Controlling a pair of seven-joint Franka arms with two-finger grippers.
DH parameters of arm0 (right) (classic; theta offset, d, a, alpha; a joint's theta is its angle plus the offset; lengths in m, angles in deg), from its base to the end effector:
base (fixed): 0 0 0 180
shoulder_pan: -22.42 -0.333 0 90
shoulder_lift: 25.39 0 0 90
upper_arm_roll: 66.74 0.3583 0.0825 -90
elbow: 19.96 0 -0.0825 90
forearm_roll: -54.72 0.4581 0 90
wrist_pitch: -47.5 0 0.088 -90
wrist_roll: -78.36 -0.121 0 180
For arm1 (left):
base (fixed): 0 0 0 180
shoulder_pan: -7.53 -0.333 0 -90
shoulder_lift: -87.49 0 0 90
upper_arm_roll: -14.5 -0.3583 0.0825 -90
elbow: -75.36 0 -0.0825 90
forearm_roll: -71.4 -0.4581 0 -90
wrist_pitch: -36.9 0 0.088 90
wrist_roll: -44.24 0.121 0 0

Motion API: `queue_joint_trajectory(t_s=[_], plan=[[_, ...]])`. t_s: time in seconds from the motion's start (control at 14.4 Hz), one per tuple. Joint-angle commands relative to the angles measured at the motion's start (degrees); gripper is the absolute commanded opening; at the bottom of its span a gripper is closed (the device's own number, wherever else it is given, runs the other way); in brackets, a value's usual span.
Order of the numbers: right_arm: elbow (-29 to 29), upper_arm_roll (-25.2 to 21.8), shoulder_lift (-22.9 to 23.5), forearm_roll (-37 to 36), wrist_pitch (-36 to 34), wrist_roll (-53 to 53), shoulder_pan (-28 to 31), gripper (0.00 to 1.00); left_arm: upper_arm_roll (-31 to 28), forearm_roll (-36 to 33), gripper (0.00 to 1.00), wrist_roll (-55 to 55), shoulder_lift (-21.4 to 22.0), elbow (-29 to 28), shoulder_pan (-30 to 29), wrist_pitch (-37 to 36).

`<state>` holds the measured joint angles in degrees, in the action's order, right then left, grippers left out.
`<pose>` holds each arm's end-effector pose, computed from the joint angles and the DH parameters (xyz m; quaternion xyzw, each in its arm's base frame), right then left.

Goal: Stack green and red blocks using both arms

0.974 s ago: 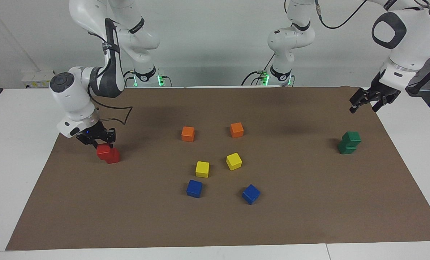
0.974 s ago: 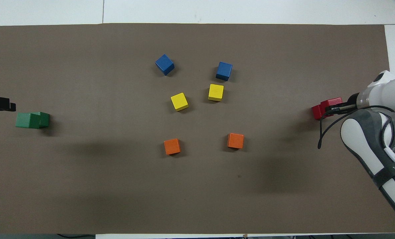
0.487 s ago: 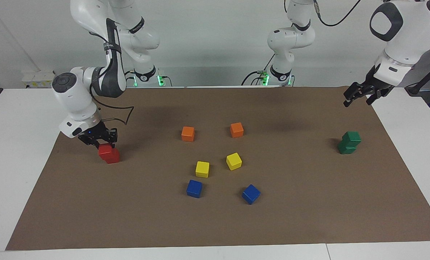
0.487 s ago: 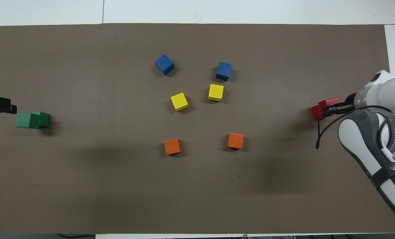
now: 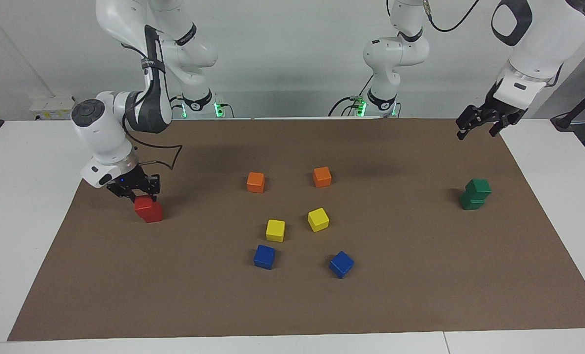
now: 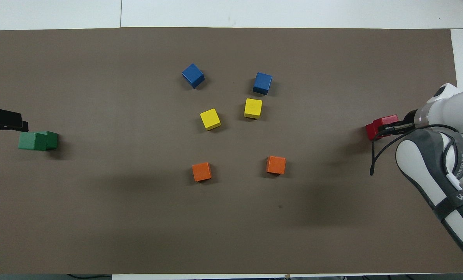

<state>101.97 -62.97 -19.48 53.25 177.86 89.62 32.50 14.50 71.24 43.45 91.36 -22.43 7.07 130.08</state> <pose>0.6207 -0.0699 0.3482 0.9984 0.0510 0.0209 0.0099 0.6072 0.0052 0.6249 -0.9999 -0.0108 0.0065 0.0014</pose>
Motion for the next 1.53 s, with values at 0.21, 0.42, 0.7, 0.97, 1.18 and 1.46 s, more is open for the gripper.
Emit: queue_joint_trajectory(t_s=[0.21,0.42,0.7,0.97,1.18,1.46], plan=[[1.46,0.27,-0.63,0.24,1.66,-0.54,0.20,0.03,-0.61,-0.11,1.00,-0.70,0.17,1.72,0.91,0.42],[1.64,0.27,-0.72,0.24,1.66,-0.54,0.20,0.04,-0.70,-0.01,1.00,-0.61,0.17,1.19,0.47,3.24],[1.99,0.27,-0.81,0.24,1.66,-0.54,0.20,0.04,-0.62,-0.01,1.00,-0.87,0.17,1.10,0.82,3.16],[1.99,0.36,-0.90,0.24,1.57,-0.54,0.11,0.04,-0.61,-0.01,1.00,-0.87,0.17,1.10,0.82,2.98],[2.43,0.36,-0.98,0.24,1.66,-0.54,0.19,0.04,-0.61,-0.01,1.00,-0.87,0.26,1.10,0.73,2.63],[2.69,0.36,-1.07,0.24,1.66,-0.54,0.11,0.04,-0.61,-0.01,1.00,-0.61,0.26,1.10,0.47,2.63]])
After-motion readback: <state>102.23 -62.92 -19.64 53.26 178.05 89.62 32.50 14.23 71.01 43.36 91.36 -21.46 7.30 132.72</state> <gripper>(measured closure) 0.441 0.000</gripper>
